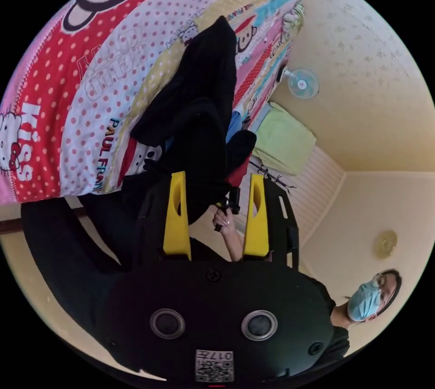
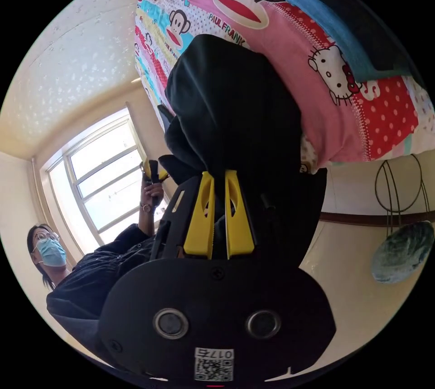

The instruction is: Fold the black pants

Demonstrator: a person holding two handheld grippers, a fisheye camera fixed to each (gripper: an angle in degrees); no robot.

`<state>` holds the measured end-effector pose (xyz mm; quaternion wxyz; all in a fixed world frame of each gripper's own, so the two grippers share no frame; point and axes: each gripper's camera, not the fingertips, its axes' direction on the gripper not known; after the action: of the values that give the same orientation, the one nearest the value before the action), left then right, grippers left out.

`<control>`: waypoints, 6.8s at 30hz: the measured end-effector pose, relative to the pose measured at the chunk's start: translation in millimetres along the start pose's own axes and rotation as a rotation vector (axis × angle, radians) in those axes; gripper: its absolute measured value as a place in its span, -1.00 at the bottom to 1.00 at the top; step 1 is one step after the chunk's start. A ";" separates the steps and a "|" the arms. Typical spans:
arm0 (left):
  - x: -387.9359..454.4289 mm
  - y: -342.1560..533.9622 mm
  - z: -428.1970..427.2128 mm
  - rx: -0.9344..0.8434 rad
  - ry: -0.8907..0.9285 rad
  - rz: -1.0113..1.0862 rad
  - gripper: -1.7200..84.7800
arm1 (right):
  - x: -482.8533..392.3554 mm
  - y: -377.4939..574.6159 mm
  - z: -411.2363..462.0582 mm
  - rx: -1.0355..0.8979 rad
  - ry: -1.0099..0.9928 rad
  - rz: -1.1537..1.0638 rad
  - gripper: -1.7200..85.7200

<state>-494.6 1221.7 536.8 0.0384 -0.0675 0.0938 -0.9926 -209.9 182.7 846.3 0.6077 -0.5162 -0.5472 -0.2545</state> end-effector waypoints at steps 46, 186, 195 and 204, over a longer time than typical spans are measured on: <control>-128.8 -68.7 39.4 0.175 0.342 -0.455 -0.77 | 25.5 -86.1 312.6 -0.412 1.355 -0.477 -0.48; 87.6 69.7 -19.8 -0.225 -0.341 0.243 -0.98 | -257.7 -252.0 -98.8 0.005 0.058 -0.243 -0.67; 96.2 76.9 -75.9 -0.095 -0.125 0.182 -0.98 | -312.3 -375.7 -27.2 0.172 0.441 -0.207 -0.85; 62.1 102.4 -181.7 0.166 0.534 0.060 -0.98 | -443.4 -375.0 80.5 0.220 0.494 -0.530 -0.92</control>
<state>-575.1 1148.7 348.2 0.0470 0.2027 0.0208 -0.9779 -690.6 15.7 555.1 0.6861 -0.2113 -0.5230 -0.4595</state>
